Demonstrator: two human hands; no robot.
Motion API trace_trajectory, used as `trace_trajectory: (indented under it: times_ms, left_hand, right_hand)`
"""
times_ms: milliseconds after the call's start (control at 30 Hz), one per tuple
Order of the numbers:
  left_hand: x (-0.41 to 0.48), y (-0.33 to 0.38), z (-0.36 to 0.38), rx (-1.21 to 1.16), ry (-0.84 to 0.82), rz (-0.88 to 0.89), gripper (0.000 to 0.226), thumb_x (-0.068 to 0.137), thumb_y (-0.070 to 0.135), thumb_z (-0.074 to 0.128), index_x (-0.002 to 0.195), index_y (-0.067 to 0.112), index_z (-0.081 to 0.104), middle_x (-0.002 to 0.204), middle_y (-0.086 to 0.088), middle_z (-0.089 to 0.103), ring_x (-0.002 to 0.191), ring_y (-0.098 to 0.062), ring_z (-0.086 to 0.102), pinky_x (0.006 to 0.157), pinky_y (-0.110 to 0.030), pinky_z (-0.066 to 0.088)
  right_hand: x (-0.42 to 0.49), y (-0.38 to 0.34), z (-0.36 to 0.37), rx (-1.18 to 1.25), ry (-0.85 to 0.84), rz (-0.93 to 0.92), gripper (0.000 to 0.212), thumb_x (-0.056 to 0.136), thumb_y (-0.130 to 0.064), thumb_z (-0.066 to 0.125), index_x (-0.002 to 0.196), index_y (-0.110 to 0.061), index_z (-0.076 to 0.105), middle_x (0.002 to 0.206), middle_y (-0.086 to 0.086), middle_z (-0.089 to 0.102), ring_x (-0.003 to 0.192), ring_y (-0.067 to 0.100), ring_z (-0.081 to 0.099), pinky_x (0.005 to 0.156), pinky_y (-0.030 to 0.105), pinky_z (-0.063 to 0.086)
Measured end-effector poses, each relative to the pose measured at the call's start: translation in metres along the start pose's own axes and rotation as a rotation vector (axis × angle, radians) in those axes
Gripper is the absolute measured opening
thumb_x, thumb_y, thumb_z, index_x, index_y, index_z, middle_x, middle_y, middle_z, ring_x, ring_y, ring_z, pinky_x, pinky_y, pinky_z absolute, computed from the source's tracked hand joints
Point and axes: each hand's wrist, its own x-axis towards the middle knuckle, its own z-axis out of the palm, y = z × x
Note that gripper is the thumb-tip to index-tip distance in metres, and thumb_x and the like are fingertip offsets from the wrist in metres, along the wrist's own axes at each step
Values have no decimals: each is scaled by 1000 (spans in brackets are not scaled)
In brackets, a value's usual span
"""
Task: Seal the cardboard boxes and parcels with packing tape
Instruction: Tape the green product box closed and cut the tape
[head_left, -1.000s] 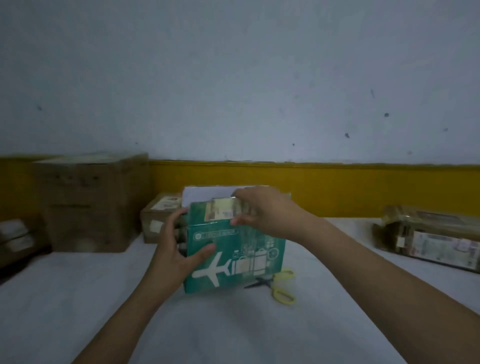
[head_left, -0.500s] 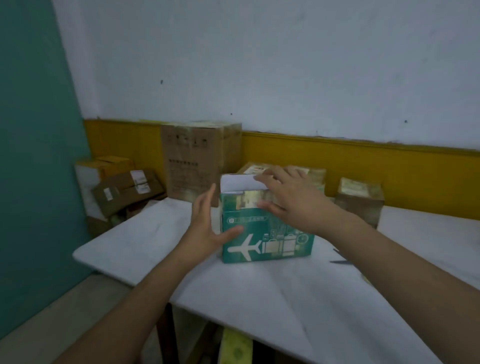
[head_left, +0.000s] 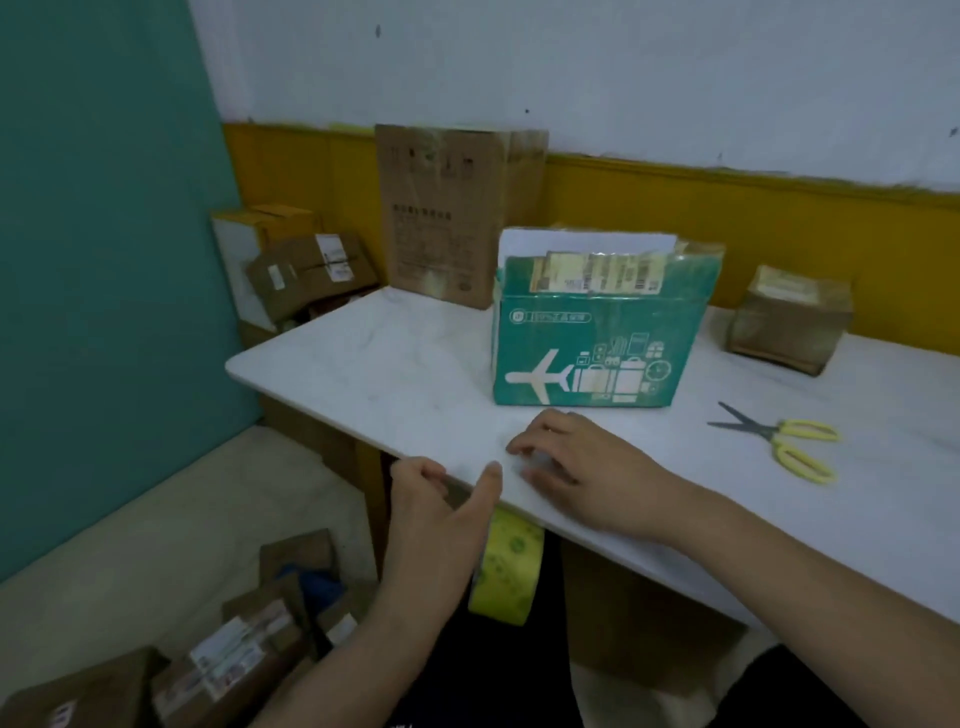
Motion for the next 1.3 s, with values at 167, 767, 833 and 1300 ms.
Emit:
trace_trajectory:
  times_ms: [167,767,833,1300]
  left_hand:
    - [-19,-2,19,4,-275,-246,53,89,44,68,122,22,32,106,9,49,83,-1,50,62,-18,40]
    - [-9,73,-21,84,-577,-385,31,92,24,68,105,-3,62,60,-12,68,48,-17,67,46,-25,53]
    - [-13,79,-25,80,-549,-288,29,96,24,63,107,-3,58,54,-11,66,45,-17,66,42,-23,51]
    - [-5,106,-3,90,-488,147,25,99,45,50,116,26,50,99,-8,70,63,-19,73,53,-23,56]
  right_hand:
    - [8,-5,10,115,25,41,29,102,-26,47,128,-21,60,117,-8,50,108,6,49,98,20,38]
    - [-6,-12,-11,381,-303,55,44,102,-45,38,140,-30,53,146,-17,47,133,-1,39,117,23,23]
    - [-4,-14,-14,596,-223,131,41,100,-47,40,128,-27,63,130,-15,62,122,1,53,110,27,36]
    - [7,-26,-106,431,273,286,4,82,-23,78,81,-21,75,71,-10,71,69,-4,64,64,8,47]
